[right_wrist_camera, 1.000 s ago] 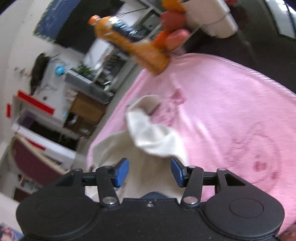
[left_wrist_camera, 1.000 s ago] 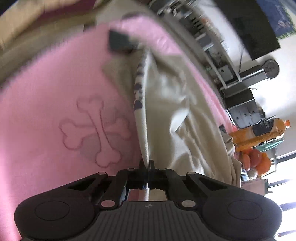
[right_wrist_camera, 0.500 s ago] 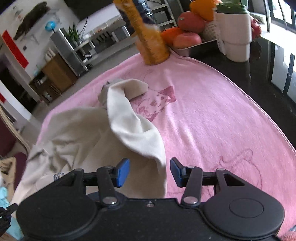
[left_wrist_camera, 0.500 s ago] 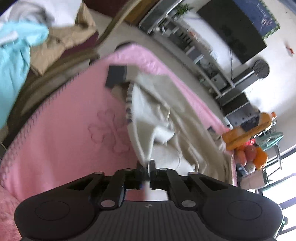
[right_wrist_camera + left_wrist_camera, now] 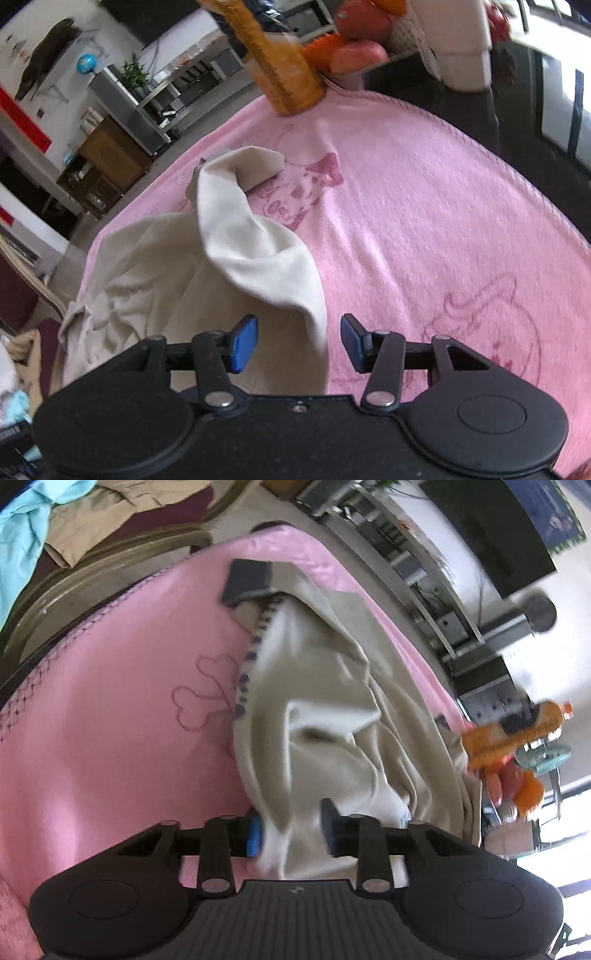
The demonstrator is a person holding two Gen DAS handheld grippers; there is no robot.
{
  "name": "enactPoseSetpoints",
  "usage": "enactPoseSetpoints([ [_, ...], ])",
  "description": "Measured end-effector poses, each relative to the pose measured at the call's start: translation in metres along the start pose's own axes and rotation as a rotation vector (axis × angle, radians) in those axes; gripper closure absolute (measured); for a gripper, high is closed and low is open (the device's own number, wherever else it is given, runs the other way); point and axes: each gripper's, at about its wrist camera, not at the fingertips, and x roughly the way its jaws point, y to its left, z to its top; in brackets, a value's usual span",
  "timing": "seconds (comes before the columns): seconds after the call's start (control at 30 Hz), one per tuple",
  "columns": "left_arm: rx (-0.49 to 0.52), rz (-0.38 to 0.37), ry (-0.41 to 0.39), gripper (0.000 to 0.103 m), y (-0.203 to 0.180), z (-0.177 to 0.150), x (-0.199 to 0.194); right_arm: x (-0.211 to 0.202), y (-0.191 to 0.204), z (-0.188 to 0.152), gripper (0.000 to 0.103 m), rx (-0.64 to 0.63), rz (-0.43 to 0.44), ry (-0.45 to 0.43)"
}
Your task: Fold clothes
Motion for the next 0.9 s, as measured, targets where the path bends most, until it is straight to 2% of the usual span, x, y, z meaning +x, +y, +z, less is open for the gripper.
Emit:
enactPoseSetpoints([
  [0.03,-0.004,0.007,-0.001,0.095,0.000,0.001,0.001,0.001,0.004,0.000,0.055,-0.030,-0.012,-0.014],
  [0.13,-0.005,0.017,-0.001,0.098,0.000,0.003,0.003,0.004,0.016,0.002,0.058,-0.118,-0.061,-0.066],
  [0.2,0.004,0.020,-0.017,0.101,-0.002,0.002,0.001,0.007,0.023,0.002,0.064,-0.163,-0.106,-0.094],
  [0.3,0.057,0.038,-0.078,0.101,-0.010,0.003,-0.011,0.002,0.036,-0.003,0.096,-0.255,-0.226,-0.181],
  [0.33,0.078,0.040,-0.102,0.101,-0.014,0.003,-0.016,-0.002,0.041,-0.006,0.101,-0.291,-0.274,-0.220],
  [0.4,0.113,0.018,-0.140,0.102,-0.021,0.004,-0.028,-0.014,0.042,-0.005,0.101,-0.281,-0.299,-0.280],
  [0.43,0.130,0.005,-0.159,0.102,-0.024,0.005,-0.034,-0.020,0.033,0.000,0.101,-0.192,-0.273,-0.279],
  [0.47,0.147,-0.008,-0.177,0.101,-0.028,0.005,-0.040,-0.023,0.013,0.007,0.101,-0.021,-0.209,-0.237],
  [0.5,0.140,-0.025,-0.179,0.102,-0.029,0.008,-0.044,-0.021,-0.006,0.012,0.101,0.138,-0.140,-0.177],
  [0.57,0.101,-0.063,-0.164,0.102,-0.030,0.015,-0.050,-0.013,-0.054,0.008,0.101,0.503,0.053,-0.026],
  [0.63,0.065,-0.078,-0.139,0.102,-0.038,0.028,-0.050,-0.007,-0.070,0.002,0.101,0.674,0.213,0.055],
  [0.7,0.070,-0.085,-0.143,0.103,-0.062,0.048,-0.058,-0.015,-0.053,0.013,0.101,0.668,0.294,0.055],
  [0.77,0.083,-0.111,-0.194,0.103,-0.091,0.071,-0.082,-0.041,-0.020,0.044,0.102,0.605,0.376,-0.014],
  [0.9,0.103,-0.234,-0.416,0.103,-0.132,0.102,-0.182,-0.144,0.033,0.104,0.102,0.467,0.538,-0.264],
])
